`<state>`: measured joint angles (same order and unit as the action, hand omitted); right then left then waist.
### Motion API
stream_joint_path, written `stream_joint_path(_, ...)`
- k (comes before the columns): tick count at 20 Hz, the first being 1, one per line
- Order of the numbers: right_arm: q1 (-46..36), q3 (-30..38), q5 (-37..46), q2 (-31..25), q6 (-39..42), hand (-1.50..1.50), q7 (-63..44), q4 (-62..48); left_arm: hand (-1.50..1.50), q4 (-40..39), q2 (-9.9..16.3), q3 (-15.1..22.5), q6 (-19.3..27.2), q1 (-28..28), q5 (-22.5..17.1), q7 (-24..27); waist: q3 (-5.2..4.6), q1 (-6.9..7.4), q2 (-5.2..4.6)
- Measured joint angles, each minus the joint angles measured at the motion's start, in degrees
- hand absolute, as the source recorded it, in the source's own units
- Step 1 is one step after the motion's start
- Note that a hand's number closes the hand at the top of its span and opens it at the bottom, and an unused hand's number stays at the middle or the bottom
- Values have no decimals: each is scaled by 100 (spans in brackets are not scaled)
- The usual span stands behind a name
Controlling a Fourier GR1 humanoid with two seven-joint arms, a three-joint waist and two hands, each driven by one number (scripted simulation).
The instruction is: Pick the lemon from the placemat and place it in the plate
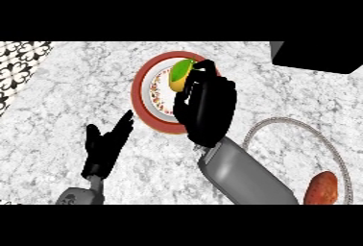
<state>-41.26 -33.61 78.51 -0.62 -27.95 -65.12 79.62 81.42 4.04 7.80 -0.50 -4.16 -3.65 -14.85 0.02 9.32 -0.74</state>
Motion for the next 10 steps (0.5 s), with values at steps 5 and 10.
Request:
stream_joint_path(5, -119, 221, 563, -4, -292, 150, -157, -388, 0, 25, -3, -68, 79, 19, 7, 13, 5, -147, -5)
stream_joint_path(10, -153, 475, 893, -10, -651, 150, -223, -868, 0, 64, 35, -122, 74, 83, -7, 72, 13, -207, -30)
